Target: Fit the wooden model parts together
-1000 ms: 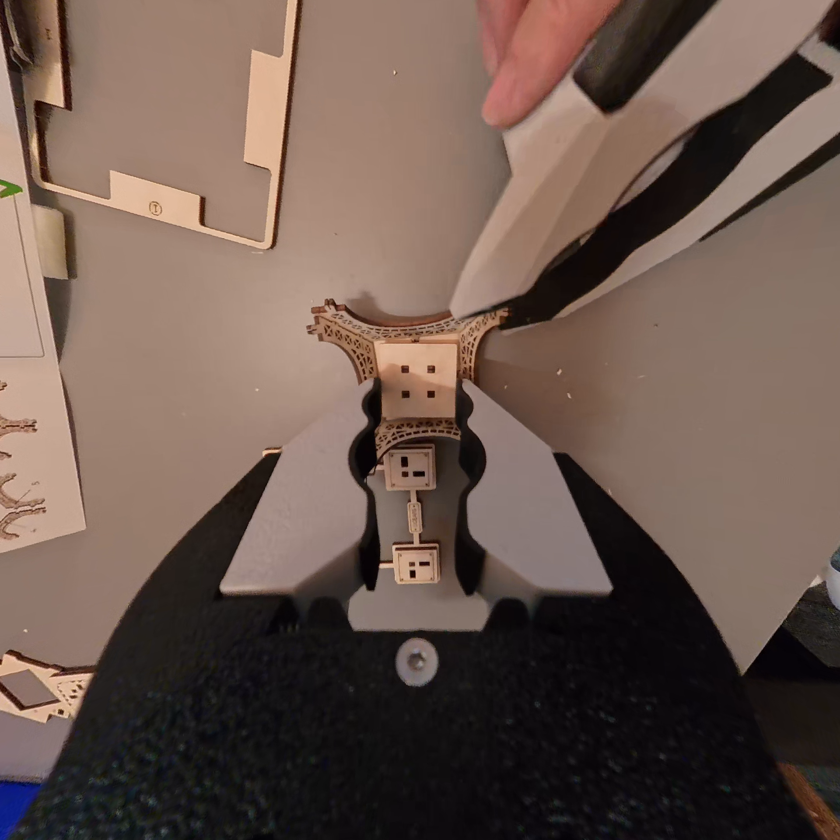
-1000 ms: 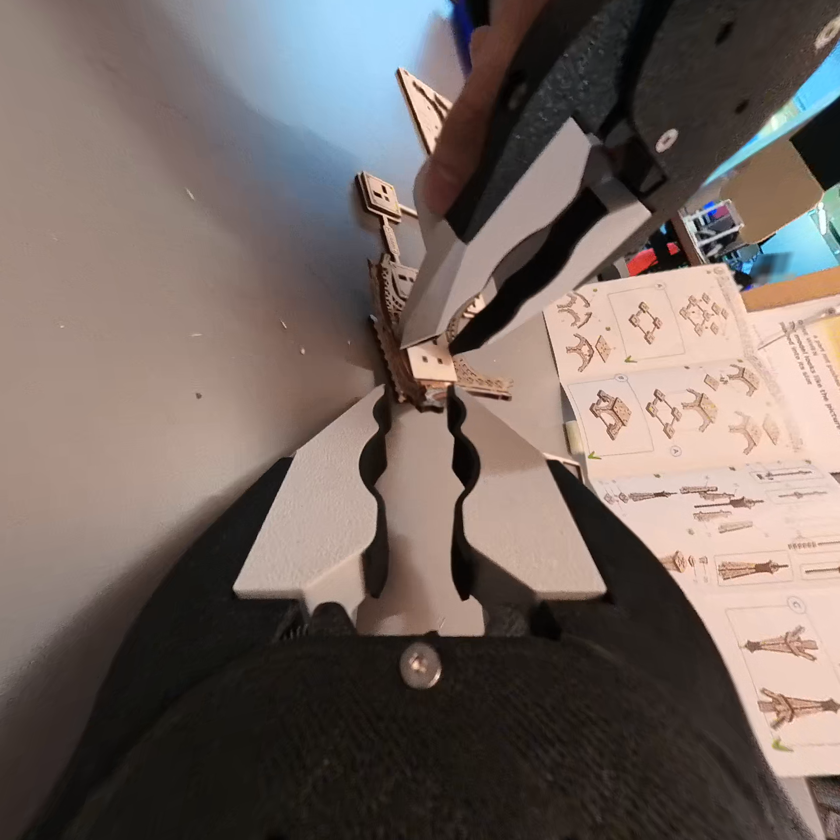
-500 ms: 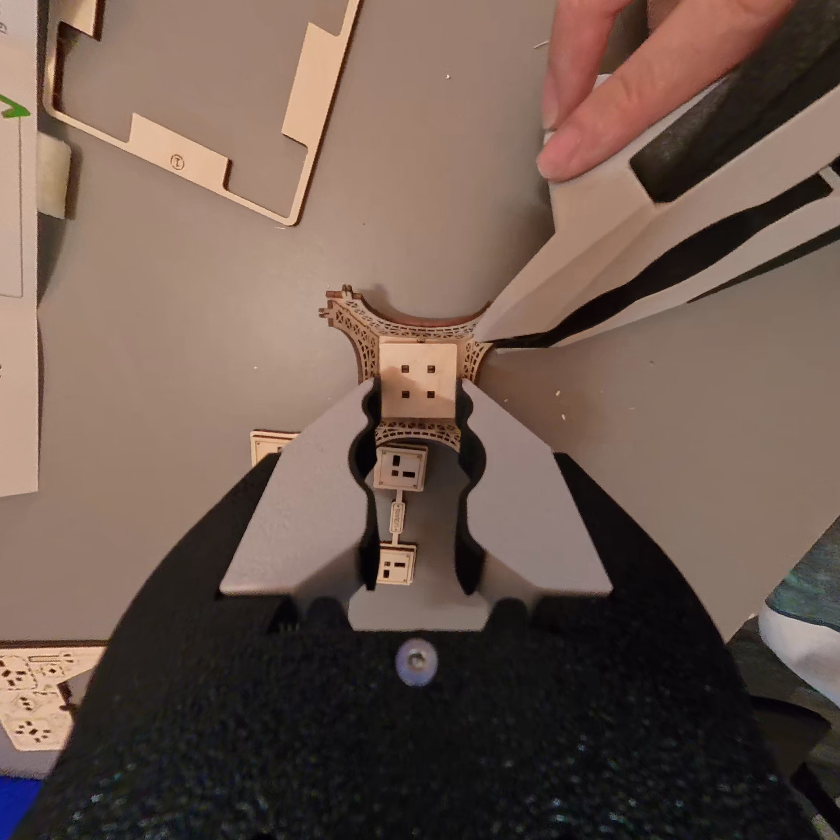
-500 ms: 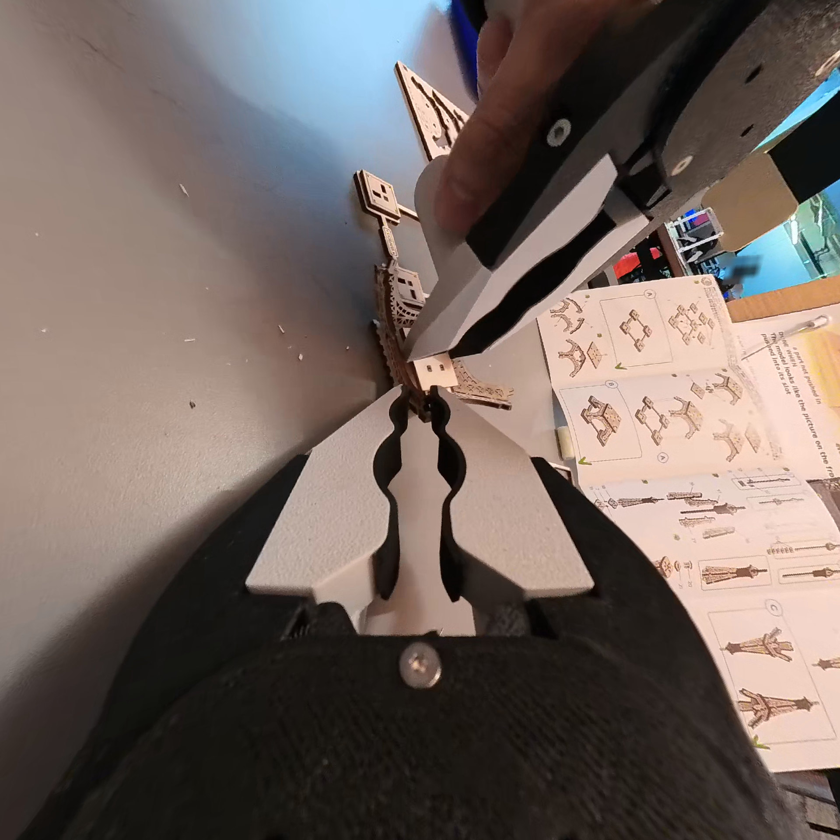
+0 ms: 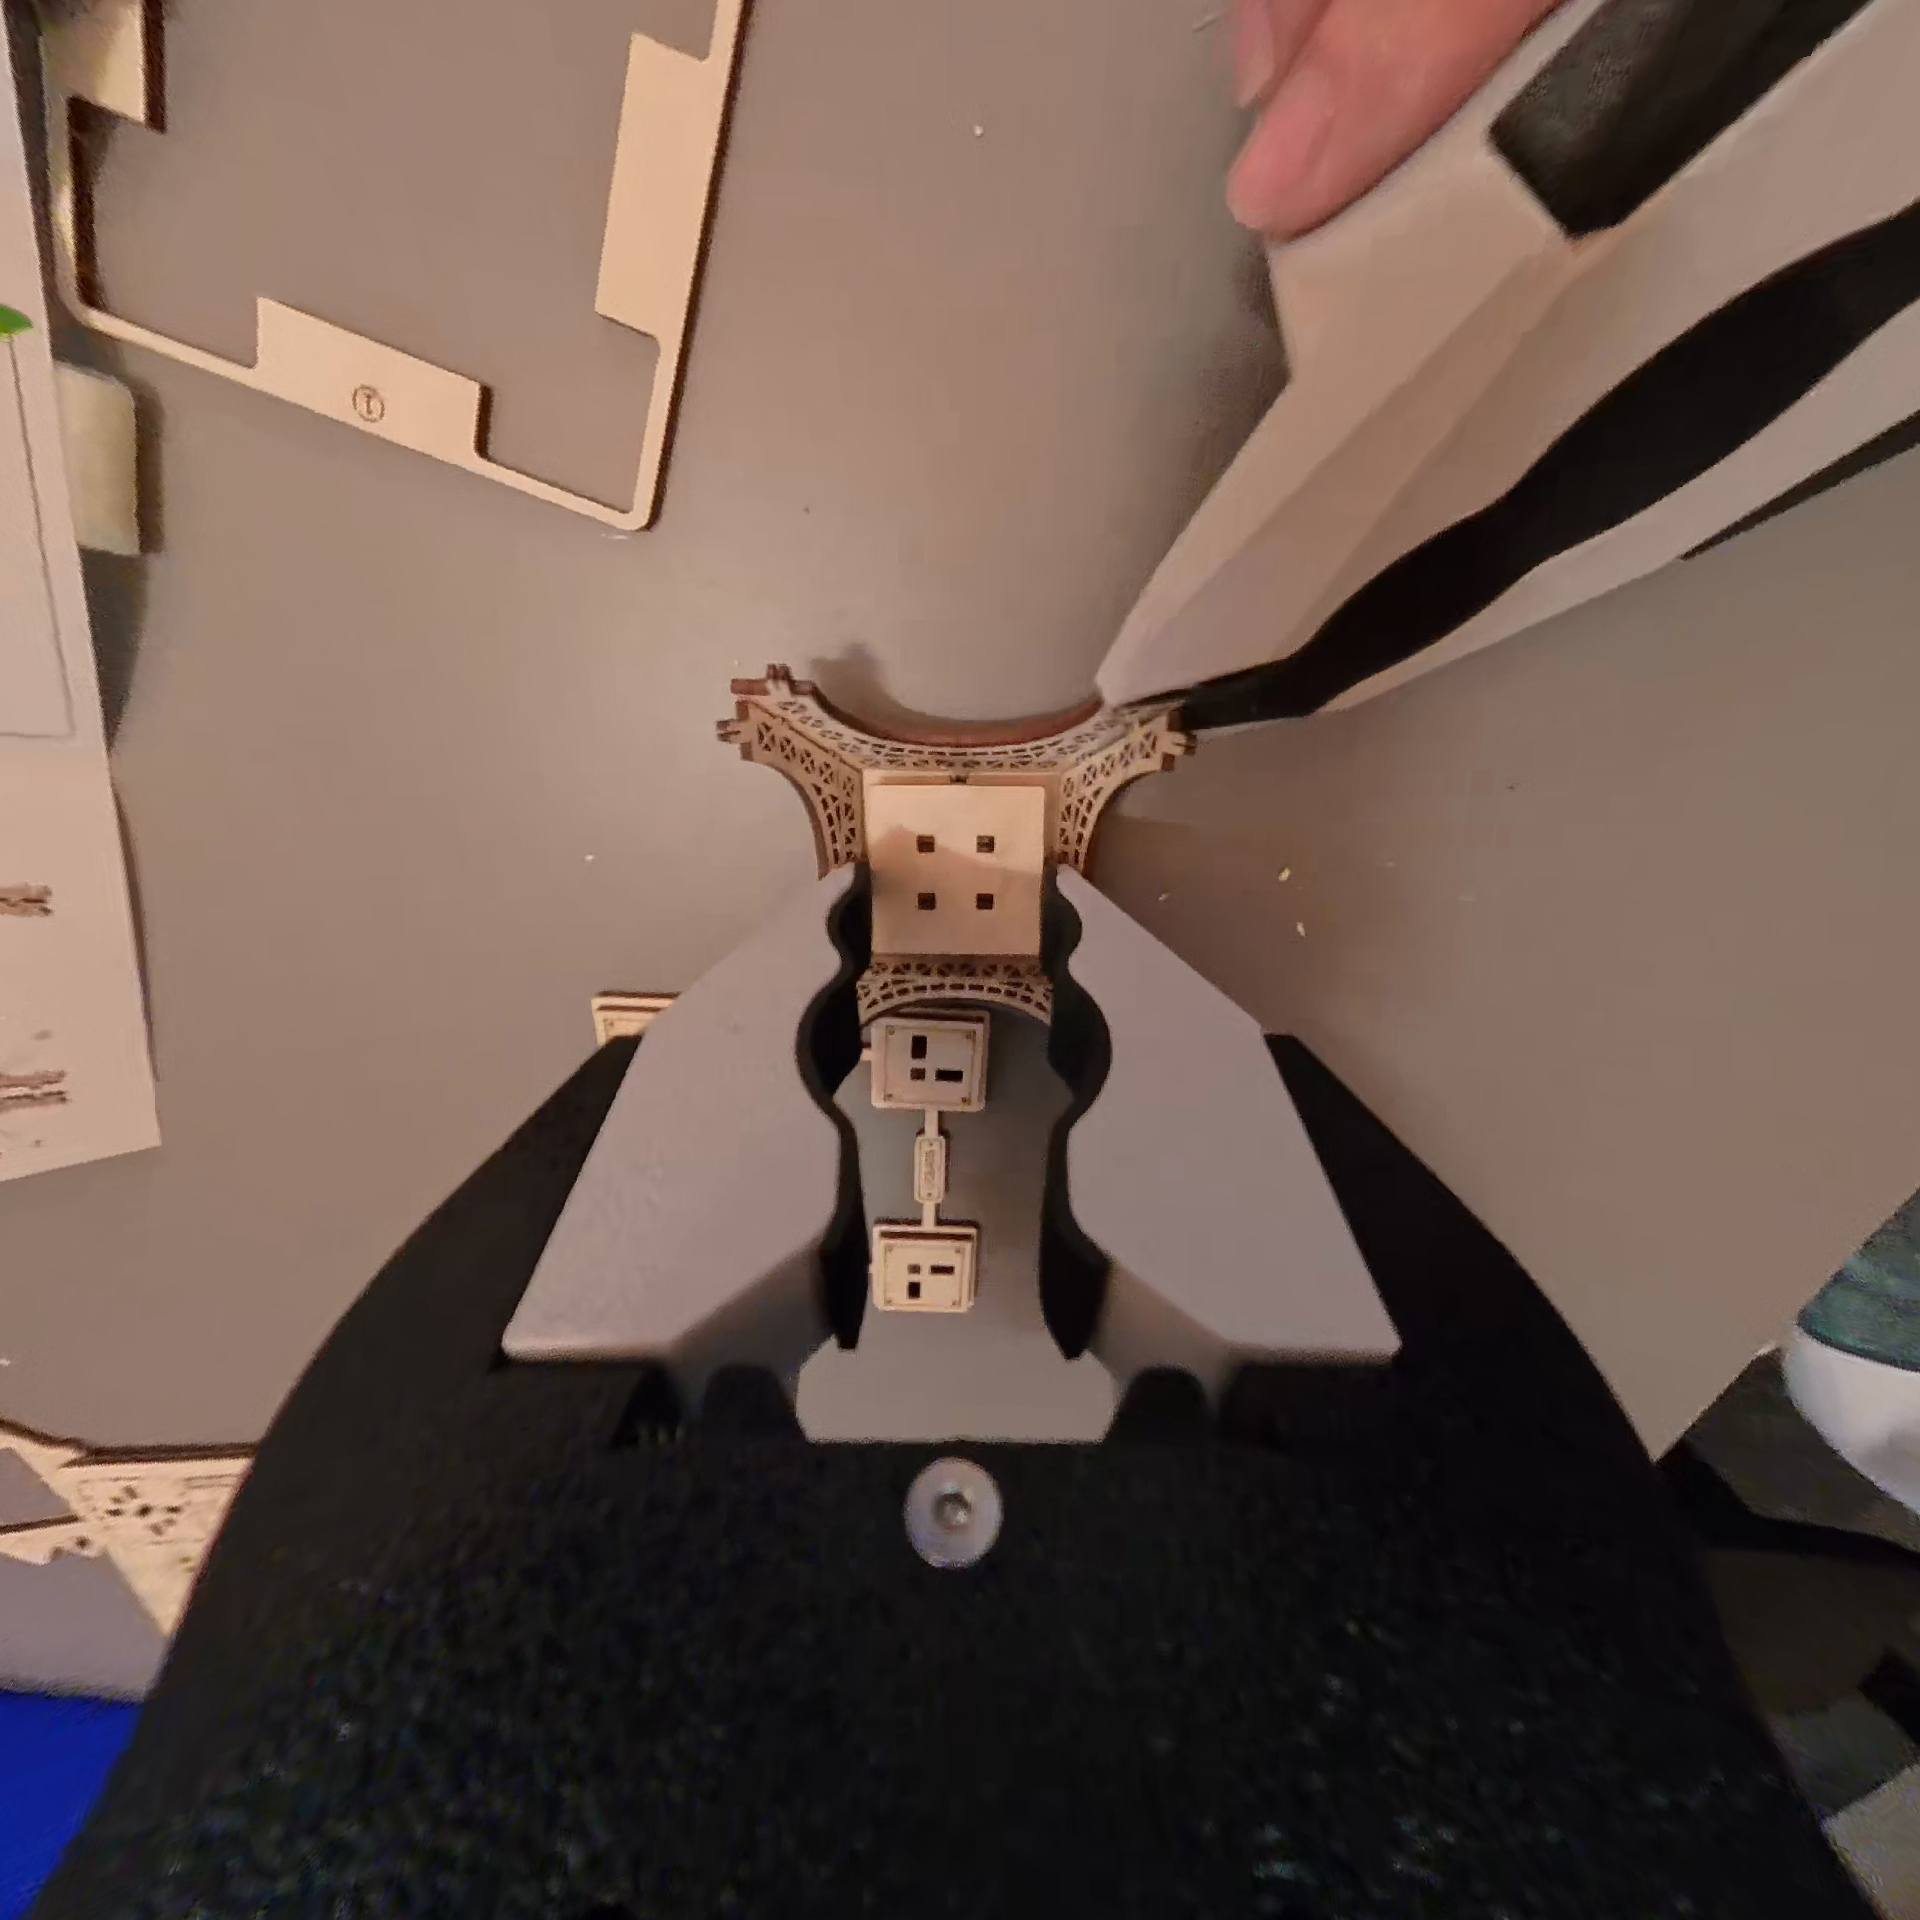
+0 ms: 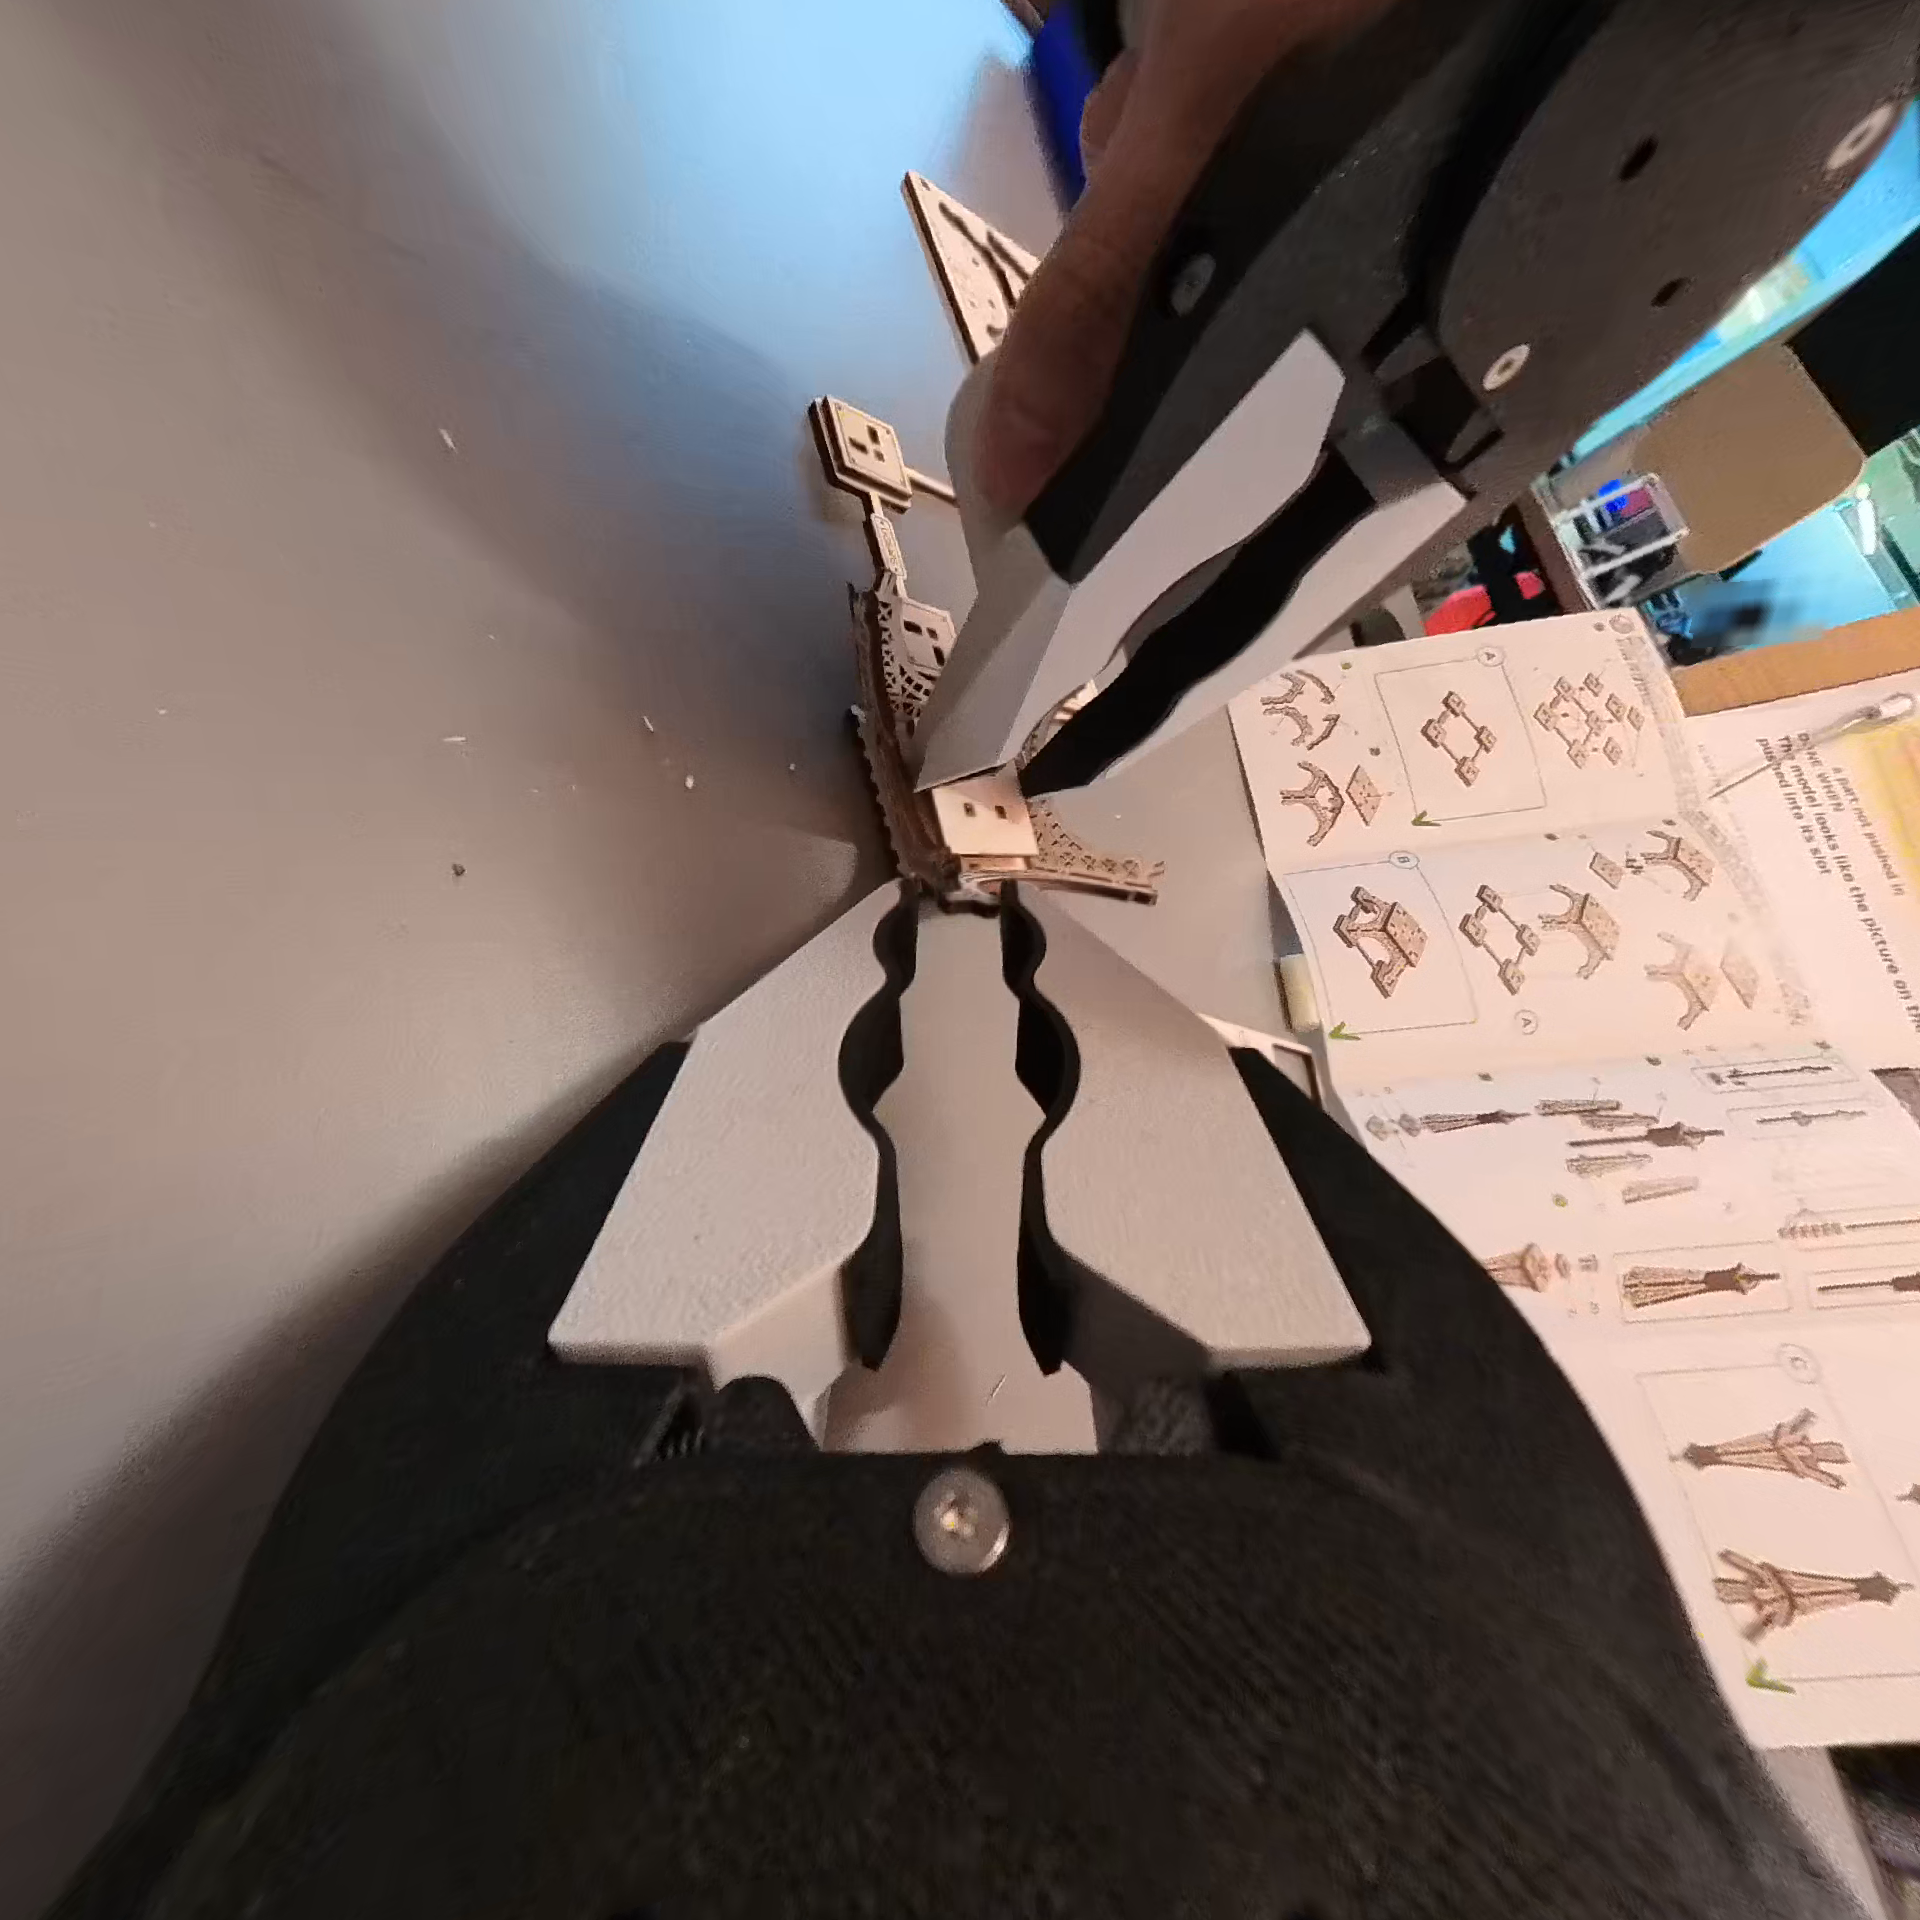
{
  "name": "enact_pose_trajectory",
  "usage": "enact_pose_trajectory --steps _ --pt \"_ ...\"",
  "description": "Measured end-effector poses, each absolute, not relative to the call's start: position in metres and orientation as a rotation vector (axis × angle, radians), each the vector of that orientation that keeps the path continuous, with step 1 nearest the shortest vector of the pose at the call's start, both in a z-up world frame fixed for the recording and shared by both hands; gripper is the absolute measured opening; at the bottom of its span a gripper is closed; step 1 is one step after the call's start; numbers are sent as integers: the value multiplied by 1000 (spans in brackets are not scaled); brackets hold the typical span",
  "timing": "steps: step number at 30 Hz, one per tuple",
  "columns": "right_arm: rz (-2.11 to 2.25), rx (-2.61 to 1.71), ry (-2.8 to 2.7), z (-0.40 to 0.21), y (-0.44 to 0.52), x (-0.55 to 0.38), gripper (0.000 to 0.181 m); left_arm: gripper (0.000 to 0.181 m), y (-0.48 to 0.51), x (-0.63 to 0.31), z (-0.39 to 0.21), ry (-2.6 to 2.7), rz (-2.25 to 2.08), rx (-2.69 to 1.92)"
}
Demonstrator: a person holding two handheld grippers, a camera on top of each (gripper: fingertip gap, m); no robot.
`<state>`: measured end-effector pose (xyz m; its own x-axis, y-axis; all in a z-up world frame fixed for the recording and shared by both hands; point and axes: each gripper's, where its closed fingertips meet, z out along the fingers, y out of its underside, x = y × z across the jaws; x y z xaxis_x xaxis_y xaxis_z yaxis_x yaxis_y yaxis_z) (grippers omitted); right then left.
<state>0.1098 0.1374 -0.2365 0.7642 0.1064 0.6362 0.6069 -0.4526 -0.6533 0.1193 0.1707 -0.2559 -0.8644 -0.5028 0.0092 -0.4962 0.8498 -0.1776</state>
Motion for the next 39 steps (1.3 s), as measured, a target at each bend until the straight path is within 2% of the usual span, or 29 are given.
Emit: enact_pose_trajectory --steps 1,13,19,25,32,39 --pt "-636 -1980 -534 -236 136 110 14 30 171 119 -256 2990 -299 -834" --pt "-652 -2040 -623 -232 91 137 25 30 170 120 -254 3050 -483 -960" --pt "-693 -2057 -511 -229 66 170 25 30 173 122 -254 3040 -425 -940" --pt "-577 -2043 -479 -231 78 154 27 30 173 122 -255 3011 -318 -810" --pt "-256 -2149 -229 -241 89 144 85 30 172 122 -255 2964 -269 -707" --pt "73 -2219 -259 -247 137 142 98 30 172 123 -255 2972 -453 -756"
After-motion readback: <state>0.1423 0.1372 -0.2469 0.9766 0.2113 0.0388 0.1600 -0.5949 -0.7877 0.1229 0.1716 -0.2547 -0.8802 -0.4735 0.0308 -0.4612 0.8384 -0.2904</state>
